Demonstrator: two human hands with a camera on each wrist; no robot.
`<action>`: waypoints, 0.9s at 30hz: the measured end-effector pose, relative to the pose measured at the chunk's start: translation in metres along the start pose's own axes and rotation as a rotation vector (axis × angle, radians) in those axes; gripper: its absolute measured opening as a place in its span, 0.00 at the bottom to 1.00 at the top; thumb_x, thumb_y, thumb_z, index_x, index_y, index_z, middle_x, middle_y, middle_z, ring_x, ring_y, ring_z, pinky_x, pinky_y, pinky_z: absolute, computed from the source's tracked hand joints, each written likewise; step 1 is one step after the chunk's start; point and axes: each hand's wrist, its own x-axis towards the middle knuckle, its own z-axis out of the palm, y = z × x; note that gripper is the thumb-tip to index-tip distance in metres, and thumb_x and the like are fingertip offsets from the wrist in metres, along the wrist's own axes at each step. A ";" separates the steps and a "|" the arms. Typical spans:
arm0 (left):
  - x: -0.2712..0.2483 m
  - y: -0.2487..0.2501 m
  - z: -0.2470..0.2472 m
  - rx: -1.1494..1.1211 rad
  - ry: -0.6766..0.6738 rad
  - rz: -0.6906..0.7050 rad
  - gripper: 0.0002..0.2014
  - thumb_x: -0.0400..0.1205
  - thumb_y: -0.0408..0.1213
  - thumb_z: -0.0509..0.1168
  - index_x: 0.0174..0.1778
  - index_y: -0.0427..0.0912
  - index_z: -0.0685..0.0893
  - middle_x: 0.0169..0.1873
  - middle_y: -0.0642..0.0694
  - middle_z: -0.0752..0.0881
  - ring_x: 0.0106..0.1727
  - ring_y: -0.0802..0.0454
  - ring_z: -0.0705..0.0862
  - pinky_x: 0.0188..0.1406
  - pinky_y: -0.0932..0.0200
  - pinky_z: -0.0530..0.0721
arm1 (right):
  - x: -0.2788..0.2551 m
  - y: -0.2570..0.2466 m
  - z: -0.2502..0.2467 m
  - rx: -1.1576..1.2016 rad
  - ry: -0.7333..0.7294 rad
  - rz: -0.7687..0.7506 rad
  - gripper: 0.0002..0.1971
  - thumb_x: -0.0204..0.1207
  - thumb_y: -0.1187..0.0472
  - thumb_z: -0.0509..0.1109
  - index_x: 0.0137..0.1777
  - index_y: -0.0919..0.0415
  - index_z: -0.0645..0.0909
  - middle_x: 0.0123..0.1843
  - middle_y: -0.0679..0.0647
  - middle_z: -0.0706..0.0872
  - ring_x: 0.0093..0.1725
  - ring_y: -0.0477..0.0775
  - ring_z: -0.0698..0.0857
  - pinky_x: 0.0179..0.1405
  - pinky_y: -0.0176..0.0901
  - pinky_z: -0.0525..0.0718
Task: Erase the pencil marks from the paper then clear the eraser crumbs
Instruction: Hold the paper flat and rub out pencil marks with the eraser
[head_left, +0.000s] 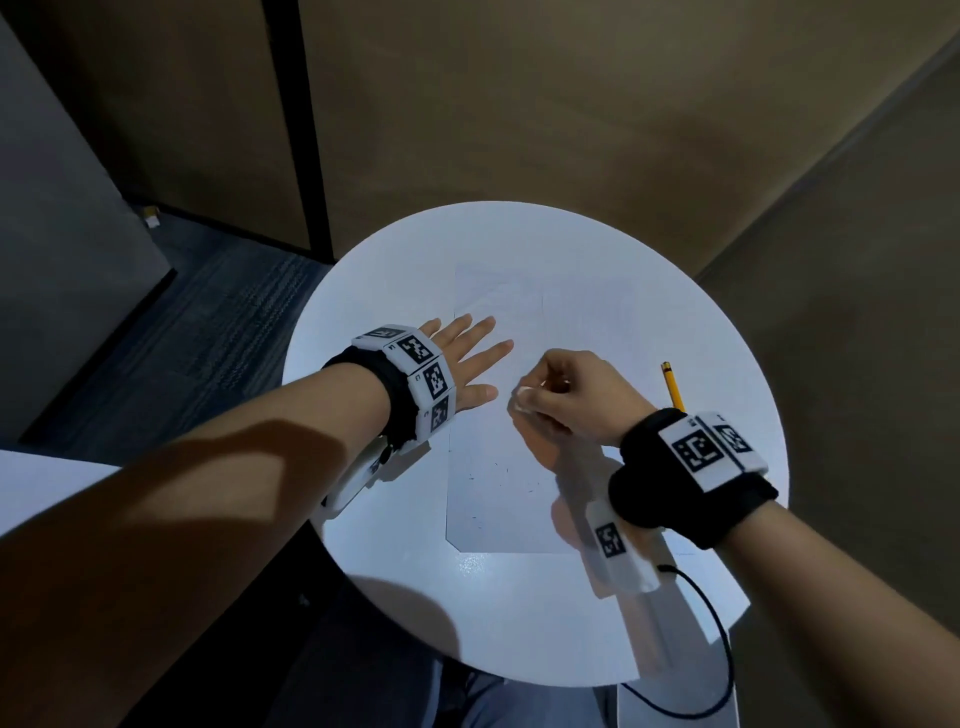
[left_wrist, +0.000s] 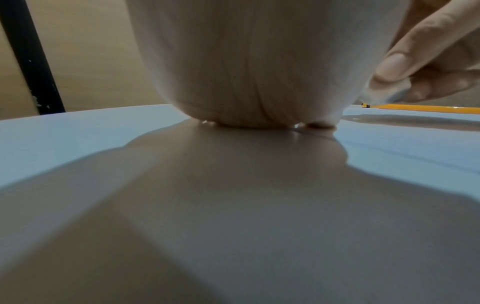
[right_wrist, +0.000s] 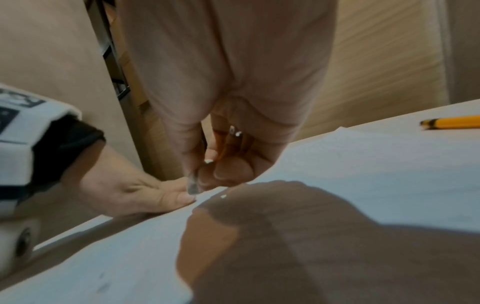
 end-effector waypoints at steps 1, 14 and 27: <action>0.000 0.001 0.000 -0.006 -0.004 0.000 0.30 0.87 0.56 0.40 0.81 0.57 0.33 0.82 0.49 0.32 0.83 0.47 0.35 0.79 0.49 0.37 | -0.001 -0.002 0.004 -0.034 0.005 -0.025 0.05 0.74 0.60 0.71 0.38 0.56 0.78 0.33 0.43 0.81 0.33 0.39 0.78 0.31 0.25 0.72; -0.001 0.002 -0.002 -0.010 -0.013 0.000 0.30 0.87 0.56 0.41 0.81 0.58 0.34 0.82 0.50 0.32 0.83 0.48 0.35 0.79 0.49 0.37 | -0.006 -0.003 0.009 -0.201 0.023 -0.105 0.10 0.77 0.61 0.67 0.35 0.54 0.71 0.32 0.41 0.74 0.35 0.44 0.73 0.32 0.19 0.71; 0.000 -0.001 0.000 -0.001 0.002 0.006 0.30 0.87 0.58 0.41 0.81 0.58 0.34 0.82 0.48 0.32 0.83 0.46 0.36 0.79 0.49 0.37 | -0.024 -0.001 0.008 -0.266 -0.103 -0.137 0.13 0.78 0.62 0.65 0.33 0.52 0.69 0.31 0.40 0.73 0.32 0.41 0.72 0.32 0.23 0.72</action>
